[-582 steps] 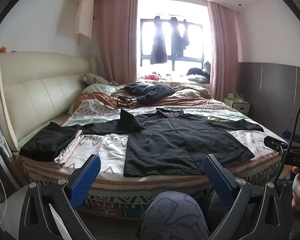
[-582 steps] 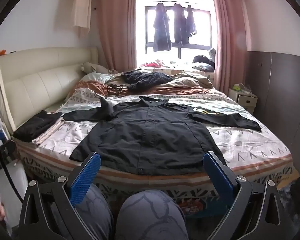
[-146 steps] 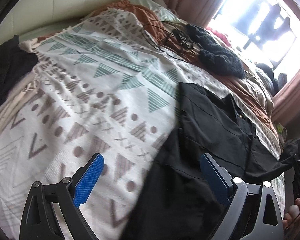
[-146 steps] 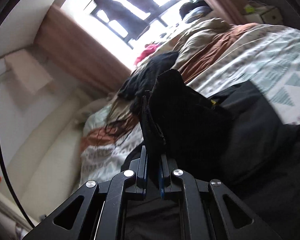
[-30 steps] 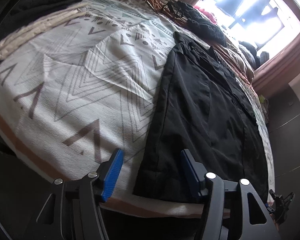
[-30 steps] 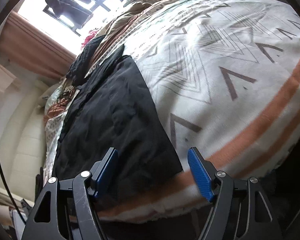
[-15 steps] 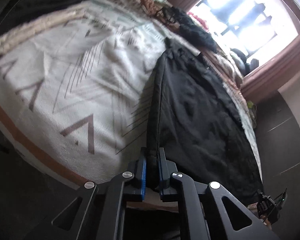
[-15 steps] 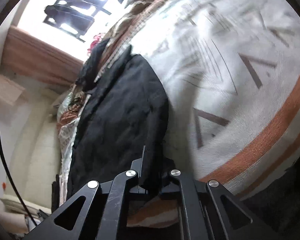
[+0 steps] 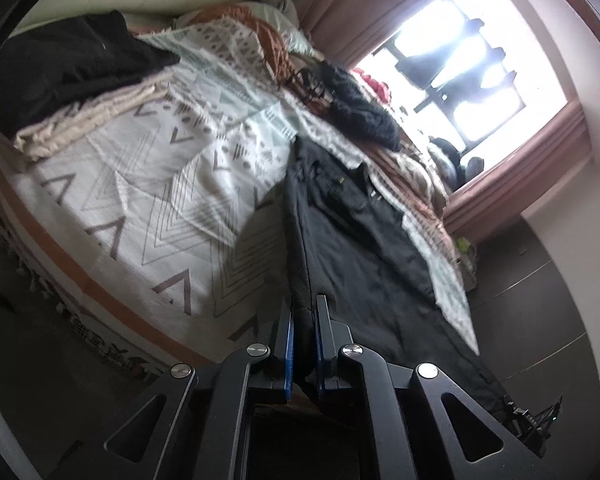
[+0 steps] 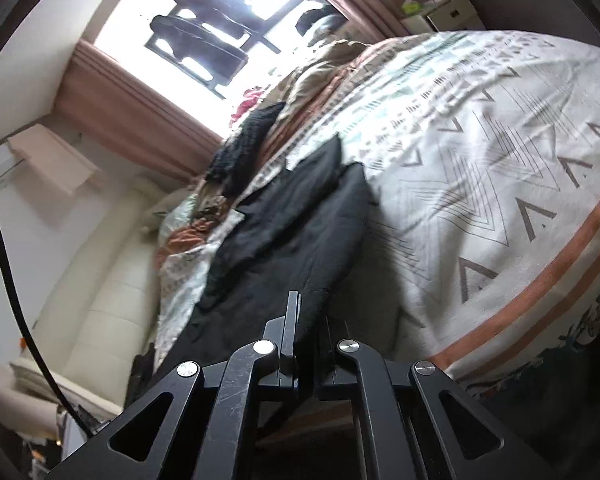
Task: Fold large clothes
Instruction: 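Close the left tool on the hem while the right tool grasps the hem, then lift the hem with both tools and fold it over toward the collar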
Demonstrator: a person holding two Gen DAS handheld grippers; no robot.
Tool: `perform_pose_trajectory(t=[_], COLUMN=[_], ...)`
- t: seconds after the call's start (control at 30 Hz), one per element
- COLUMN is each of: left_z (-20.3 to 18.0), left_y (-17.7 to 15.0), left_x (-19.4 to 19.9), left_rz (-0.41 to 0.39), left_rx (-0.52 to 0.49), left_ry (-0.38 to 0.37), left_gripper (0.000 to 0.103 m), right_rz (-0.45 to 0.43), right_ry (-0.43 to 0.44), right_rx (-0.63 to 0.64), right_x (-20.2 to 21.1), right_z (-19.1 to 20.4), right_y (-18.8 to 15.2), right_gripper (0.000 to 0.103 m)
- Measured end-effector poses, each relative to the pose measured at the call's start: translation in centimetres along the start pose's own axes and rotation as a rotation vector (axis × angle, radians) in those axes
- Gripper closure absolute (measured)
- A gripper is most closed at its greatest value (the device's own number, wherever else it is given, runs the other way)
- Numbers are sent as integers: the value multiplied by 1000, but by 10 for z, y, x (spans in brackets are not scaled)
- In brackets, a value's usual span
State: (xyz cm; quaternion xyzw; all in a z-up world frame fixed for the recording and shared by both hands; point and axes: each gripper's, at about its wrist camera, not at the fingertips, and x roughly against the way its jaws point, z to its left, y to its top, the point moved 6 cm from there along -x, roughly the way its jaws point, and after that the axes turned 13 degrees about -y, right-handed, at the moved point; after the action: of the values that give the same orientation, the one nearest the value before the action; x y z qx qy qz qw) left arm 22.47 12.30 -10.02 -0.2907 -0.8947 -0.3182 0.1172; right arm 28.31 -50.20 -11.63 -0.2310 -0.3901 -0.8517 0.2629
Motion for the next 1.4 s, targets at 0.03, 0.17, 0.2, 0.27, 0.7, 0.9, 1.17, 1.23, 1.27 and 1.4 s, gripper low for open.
perform_pose_trajectory(t=[0.03, 0.17, 0.2, 0.27, 0.7, 0.9, 1.17, 1.23, 1.27, 1.4], left_z=[-5, -29, -34, -44, -84, -82, -80, -84, -87, -96], left_y=[2, 9, 10, 13, 24, 29, 60, 73, 79, 105], left_x=[6, 37, 44, 60, 146, 144, 101, 90, 84, 62], left_rz=[-9, -52, -63, -86, -223, -222, -202, -203, -203, -205], left_rx=[-2, -26, -34, -45, -98, -101, -83, -88, -90, -98], left_ry=[-10, -53, -60, -80, -152, -135, -103, -99, -99, -92], left_gripper=[96, 96, 96, 96, 96, 96, 96, 96, 96, 96], right_rz=[-8, -35, -44, -63, -130, -152, -124, -119, -119, -125], right_ry=[13, 46, 56, 72, 275, 277, 245, 227, 222, 215], right_rx=[5, 28, 33, 47, 60, 83, 61, 60, 58, 41], right_x=[8, 33, 41, 57, 142, 148, 114, 103, 97, 74], right_z=[5, 23, 28, 35, 80, 86, 81, 84, 86, 94], right_y=[1, 4, 5, 5, 3, 2, 18, 27, 33, 56], right_gripper=[99, 99, 99, 99, 99, 99, 99, 99, 99, 99])
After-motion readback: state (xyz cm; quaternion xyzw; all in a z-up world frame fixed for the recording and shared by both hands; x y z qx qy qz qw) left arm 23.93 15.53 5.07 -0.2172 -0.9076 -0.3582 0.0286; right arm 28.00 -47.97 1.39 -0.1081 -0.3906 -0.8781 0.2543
